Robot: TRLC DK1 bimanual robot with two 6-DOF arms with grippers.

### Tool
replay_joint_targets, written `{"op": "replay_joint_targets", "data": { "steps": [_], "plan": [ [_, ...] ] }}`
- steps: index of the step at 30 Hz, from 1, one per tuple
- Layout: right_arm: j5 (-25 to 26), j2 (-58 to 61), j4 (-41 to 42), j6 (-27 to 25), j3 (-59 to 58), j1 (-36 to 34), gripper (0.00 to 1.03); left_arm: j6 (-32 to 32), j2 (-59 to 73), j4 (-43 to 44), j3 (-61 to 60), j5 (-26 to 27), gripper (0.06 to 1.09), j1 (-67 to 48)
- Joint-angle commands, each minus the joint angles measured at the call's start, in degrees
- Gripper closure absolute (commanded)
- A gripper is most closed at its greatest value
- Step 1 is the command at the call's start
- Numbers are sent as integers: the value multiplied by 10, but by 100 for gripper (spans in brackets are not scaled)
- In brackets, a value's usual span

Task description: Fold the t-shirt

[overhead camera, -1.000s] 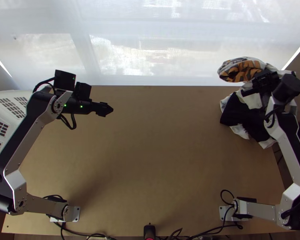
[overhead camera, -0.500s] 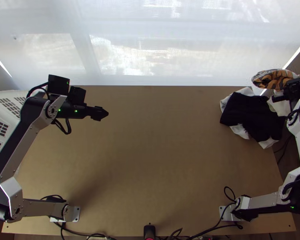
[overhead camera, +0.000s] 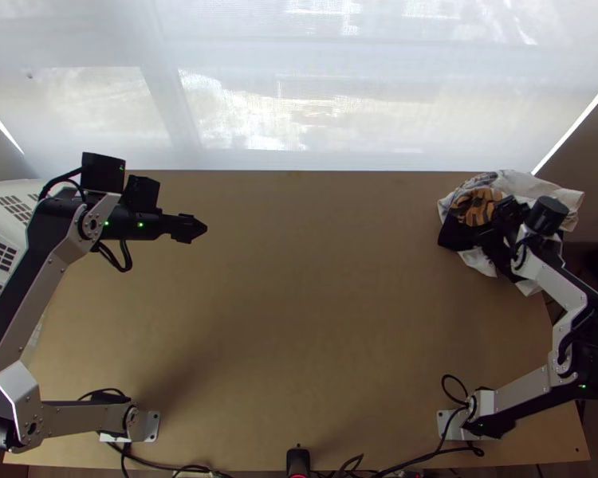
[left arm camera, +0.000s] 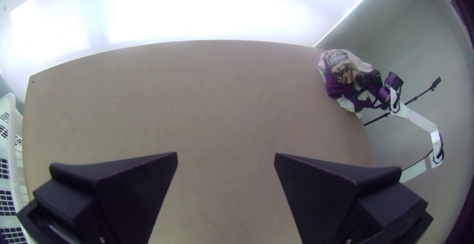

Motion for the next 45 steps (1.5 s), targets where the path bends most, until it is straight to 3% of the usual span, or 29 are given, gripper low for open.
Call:
{"op": "replay_joint_targets", "data": {
  "steps": [1,5,8,12,15,22,27,36,40,45],
  "plan": [
    [19,-9,4,-2,-110,50,100,6,-15,-7,-4,12,13,21],
    [20,-28,0,-7,-161,72,97,6,-19,-6,-5,16,13,23],
    [21,-19,0,-16,-172,65,75,3,-22,-6,-5,19,13,21],
    [21,-45,-2,-15,-167,46,30,1,-32,-7,-7,20,13,23],
    [22,-85,-6,-16,-163,34,10,1,-44,-7,-12,24,13,30],
    [22,-208,-54,-20,-131,2,9,1,-69,-11,-30,31,13,41],
    [20,-267,-96,17,-77,5,9,0,-80,-11,-42,31,13,42],
    [34,-210,-114,95,39,84,9,-1,-98,-17,-62,31,13,45],
    [51,-208,-110,107,-13,109,9,9,-101,-21,-62,31,13,61],
    [54,-157,-29,88,-133,79,9,17,-93,-21,-63,33,13,68]
  ]
}}
